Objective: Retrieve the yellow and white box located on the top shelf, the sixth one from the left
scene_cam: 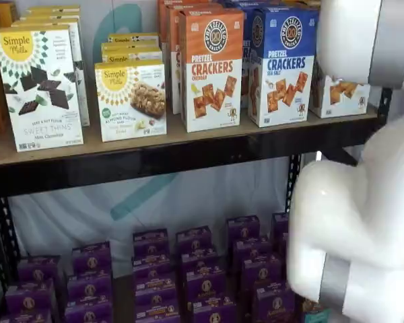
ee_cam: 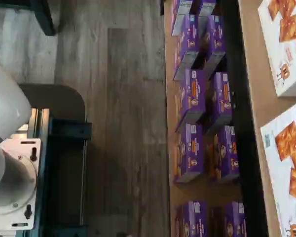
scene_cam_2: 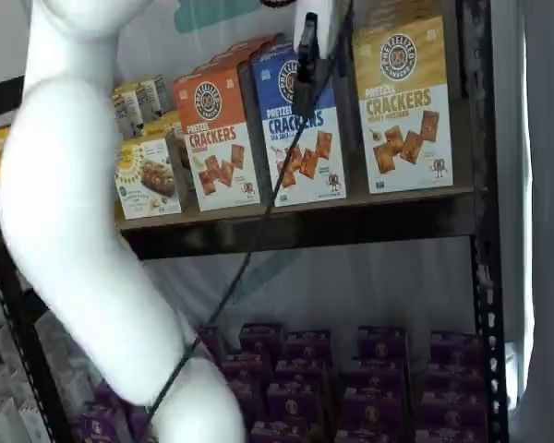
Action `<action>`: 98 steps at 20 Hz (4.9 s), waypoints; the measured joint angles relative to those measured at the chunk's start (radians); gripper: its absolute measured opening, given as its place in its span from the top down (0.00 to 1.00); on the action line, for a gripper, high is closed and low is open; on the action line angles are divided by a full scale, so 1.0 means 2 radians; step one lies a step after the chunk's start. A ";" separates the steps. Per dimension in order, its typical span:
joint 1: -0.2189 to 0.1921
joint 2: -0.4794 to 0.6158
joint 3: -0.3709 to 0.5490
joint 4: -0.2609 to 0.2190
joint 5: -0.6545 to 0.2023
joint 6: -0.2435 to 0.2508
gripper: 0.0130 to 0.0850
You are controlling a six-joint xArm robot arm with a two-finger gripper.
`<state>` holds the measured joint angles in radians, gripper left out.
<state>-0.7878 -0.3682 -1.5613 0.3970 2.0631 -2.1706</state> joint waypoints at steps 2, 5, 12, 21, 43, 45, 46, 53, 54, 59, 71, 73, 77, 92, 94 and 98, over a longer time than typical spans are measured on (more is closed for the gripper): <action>0.038 0.002 -0.010 -0.061 0.001 0.004 0.00; 0.061 -0.001 -0.007 -0.088 -0.004 0.015 0.00; 0.034 -0.013 0.005 -0.032 -0.031 0.017 0.00; -0.039 -0.049 0.055 0.112 -0.133 0.002 0.00; 0.019 0.019 0.029 0.067 -0.301 -0.027 0.00; 0.023 0.027 0.020 0.062 -0.302 -0.025 0.00; 0.025 0.032 0.013 0.056 -0.299 -0.023 0.00; 0.042 0.074 -0.043 0.011 -0.265 -0.009 0.00; 0.043 0.078 -0.047 0.007 -0.263 -0.008 0.00; 0.051 0.089 -0.058 -0.009 -0.262 -0.005 0.00; 0.072 0.097 -0.068 -0.049 -0.251 0.006 0.00; 0.077 0.092 -0.061 -0.064 -0.259 0.005 0.00; 0.084 0.086 -0.050 -0.085 -0.265 0.005 0.00; 0.094 0.093 -0.064 -0.116 -0.228 0.014 0.00; 0.093 0.093 -0.064 -0.114 -0.227 0.014 0.00; 0.090 0.094 -0.068 -0.109 -0.224 0.012 0.17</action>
<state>-0.6075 -0.1811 -1.6971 0.1783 1.6148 -2.1457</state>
